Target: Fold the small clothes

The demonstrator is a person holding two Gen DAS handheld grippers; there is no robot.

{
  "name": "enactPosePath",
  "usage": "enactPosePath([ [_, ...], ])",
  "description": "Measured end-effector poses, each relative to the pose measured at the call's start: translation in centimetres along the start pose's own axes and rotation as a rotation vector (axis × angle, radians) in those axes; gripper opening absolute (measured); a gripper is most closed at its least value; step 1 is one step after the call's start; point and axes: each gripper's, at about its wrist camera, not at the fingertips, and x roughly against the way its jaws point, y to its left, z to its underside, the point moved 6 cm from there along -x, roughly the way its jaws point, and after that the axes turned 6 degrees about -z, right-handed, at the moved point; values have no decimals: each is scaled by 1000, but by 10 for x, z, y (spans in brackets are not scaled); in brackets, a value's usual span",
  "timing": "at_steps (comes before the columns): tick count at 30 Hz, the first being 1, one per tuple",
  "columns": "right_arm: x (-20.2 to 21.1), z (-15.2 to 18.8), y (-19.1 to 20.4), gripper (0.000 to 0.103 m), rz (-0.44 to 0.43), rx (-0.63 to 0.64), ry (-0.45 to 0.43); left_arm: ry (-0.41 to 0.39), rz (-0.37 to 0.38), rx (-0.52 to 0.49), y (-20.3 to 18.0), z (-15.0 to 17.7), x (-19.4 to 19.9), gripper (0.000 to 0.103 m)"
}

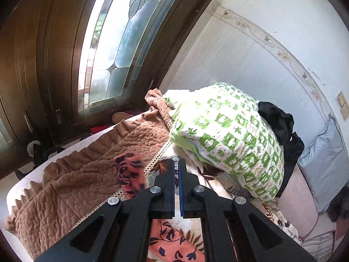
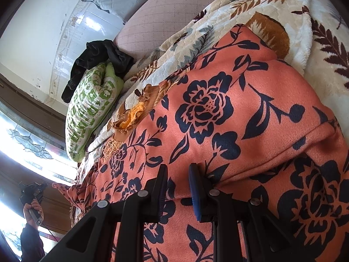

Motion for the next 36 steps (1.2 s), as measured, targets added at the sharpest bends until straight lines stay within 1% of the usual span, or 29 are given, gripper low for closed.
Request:
enactPosePath([
  [2,1,0,0,24,-6,-9,1,-41,-12,-4,-7,-14,17,2],
  [4,2,1,-1,24,-12,-15,3,-66,-30,-7,-15,-26,32,2],
  [6,2,1,-1,24,-14,-17,6,-74,-62,-37,-21,-33,40,2],
  [7,1,1,-1,24,-15,-20,8,-56,-64,-42,-20,-33,40,3],
  [8,1,0,-1,24,-16,-24,11,-18,-68,-39,-16,-28,36,7],
  [9,1,0,-1,24,-17,-28,13,31,-89,-31,-9,-19,29,28],
  [10,0,0,-2,24,-19,-35,14,74,-114,-20,1,-6,22,56],
  [11,0,0,-2,24,-23,-42,15,111,-129,-12,11,9,13,66],
  [12,0,-1,-3,24,-26,-50,16,158,-142,-6,21,27,2,70],
  [13,0,-1,-4,24,-31,-56,17,215,-149,4,30,48,-10,70],
  [14,0,-1,-5,24,-36,-62,16,281,-138,19,37,70,-21,70],
  [16,1,-2,-7,24,-46,-73,14,440,-81,82,44,120,-39,70],
  [17,1,-2,-7,24,-48,-74,14,512,-39,122,43,144,-43,70],
  [18,1,-2,-7,24,-48,-74,14,559,0,149,38,167,-44,69],
  [20,1,-1,-7,24,-46,-71,12,594,47,150,26,199,-45,69],
  [22,0,-1,-6,24,-40,-61,10,589,91,152,15,213,-49,69],
  [24,0,0,-5,24,-37,-53,8,568,104,182,11,217,-57,69],
  [26,0,0,-5,24,-40,-52,9,524,134,260,12,212,-65,69],
  [29,0,0,-4,24,-44,-52,11,451,135,314,14,194,-75,69],
  [31,-1,0,-4,24,-41,-47,11,396,130,337,18,177,-74,60],
  [33,-1,0,-4,24,-40,-43,11,355,131,327,15,157,-70,59],
  [34,-1,0,-4,24,-40,-43,10,334,124,303,11,148,-68,59],
  [35,-2,0,-4,24,-39,-42,10,325,112,270,10,142,-66,59],
  [36,-2,0,-4,24,-38,-39,11,338,104,237,5,139,-64,59],
])
